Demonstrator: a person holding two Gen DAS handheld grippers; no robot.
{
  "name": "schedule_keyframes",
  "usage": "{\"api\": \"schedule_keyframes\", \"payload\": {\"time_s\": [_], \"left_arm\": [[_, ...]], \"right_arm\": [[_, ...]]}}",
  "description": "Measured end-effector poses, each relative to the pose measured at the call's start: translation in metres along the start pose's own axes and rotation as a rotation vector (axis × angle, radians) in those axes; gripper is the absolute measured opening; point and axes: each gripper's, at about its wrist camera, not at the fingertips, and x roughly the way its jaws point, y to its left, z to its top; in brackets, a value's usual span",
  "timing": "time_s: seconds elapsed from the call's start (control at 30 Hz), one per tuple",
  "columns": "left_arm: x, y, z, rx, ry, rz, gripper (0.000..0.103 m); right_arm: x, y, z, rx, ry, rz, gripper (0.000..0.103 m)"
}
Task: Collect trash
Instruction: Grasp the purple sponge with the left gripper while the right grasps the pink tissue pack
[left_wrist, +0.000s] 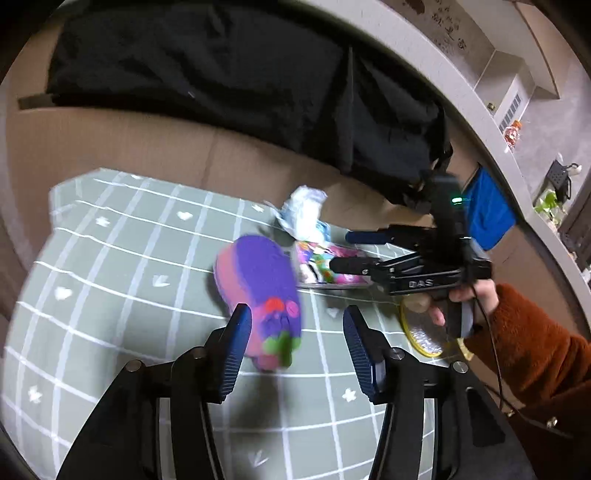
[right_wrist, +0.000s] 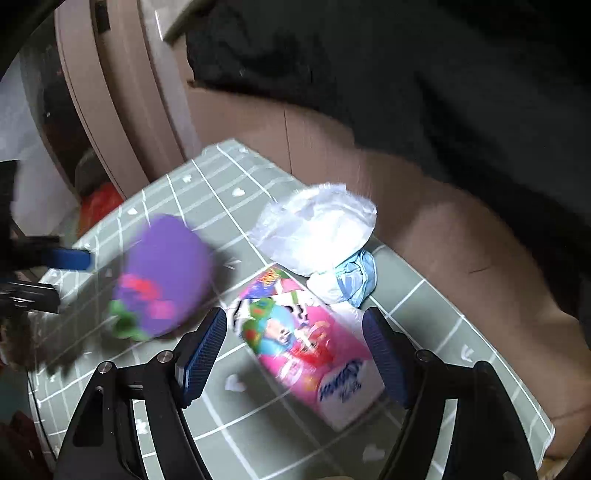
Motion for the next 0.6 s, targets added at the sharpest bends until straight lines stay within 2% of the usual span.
{"api": "schedule_keyframes", "payload": {"time_s": [0.07,0.17,0.2,0.23,0.27,0.33,0.43,0.6], "left_arm": [[-0.009,0.004,0.001,-0.008,-0.022,0.033,0.053],[-0.013,0.019,0.004,-0.06,-0.047,0.048,0.056],[-0.01,0.024,0.005,-0.077,-0.052,0.056,0.058],[-0.006,0.026,0.006,-0.095,-0.055,0.076,0.058],[-0.001,0.029,0.007,-0.103,-0.052,0.089,0.058],[0.011,0.029,0.007,-0.114,-0.04,0.108,0.061],[0.03,0.027,0.006,-0.13,-0.013,0.118,0.069],[0.066,0.025,0.003,-0.168,0.035,0.184,0.07]], "right_arm": [[0.012,0.001,-0.002,-0.027,0.045,-0.004,0.073],[0.022,0.014,-0.013,-0.11,0.09,-0.056,0.073],[0.025,0.018,-0.017,-0.122,0.103,-0.066,0.07],[0.025,0.021,-0.021,-0.127,0.111,-0.086,0.061],[0.022,0.025,-0.025,-0.127,0.109,-0.12,0.058],[0.013,0.025,-0.031,-0.078,0.101,-0.103,0.053],[-0.012,0.014,-0.042,0.062,0.055,-0.045,0.05],[-0.061,0.008,-0.069,0.187,-0.027,-0.012,0.05]]}}
